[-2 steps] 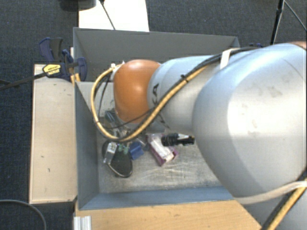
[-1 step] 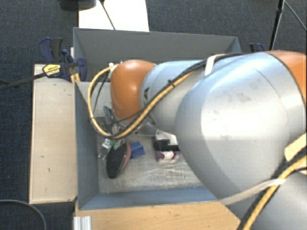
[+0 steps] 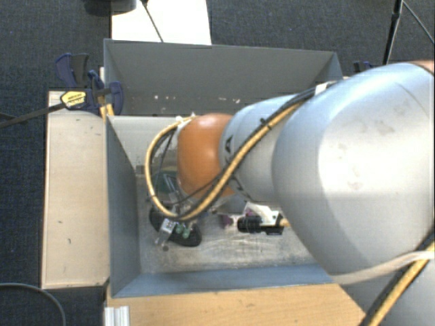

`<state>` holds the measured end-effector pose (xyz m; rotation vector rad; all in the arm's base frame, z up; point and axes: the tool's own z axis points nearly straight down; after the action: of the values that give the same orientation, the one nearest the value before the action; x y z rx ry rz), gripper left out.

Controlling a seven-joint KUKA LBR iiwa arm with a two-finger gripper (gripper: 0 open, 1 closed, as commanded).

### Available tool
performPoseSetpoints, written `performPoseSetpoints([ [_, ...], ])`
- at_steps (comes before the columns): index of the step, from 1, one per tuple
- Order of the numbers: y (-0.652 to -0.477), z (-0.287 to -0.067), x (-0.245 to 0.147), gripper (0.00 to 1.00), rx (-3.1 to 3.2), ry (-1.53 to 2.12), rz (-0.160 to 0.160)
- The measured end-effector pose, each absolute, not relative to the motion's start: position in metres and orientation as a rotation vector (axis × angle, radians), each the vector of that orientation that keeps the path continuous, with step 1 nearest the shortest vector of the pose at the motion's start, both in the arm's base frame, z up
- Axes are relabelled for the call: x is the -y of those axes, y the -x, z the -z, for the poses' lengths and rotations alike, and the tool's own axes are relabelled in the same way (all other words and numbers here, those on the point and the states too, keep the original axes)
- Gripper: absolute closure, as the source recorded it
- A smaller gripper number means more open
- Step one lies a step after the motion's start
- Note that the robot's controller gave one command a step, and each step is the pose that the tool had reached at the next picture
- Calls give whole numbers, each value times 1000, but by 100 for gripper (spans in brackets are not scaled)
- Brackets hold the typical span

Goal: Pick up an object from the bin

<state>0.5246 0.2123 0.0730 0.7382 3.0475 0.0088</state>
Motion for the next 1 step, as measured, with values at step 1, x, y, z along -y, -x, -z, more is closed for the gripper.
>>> performPoseSetpoints([
  [1,-527,-75,-213,100,-3042,-745,-15],
])
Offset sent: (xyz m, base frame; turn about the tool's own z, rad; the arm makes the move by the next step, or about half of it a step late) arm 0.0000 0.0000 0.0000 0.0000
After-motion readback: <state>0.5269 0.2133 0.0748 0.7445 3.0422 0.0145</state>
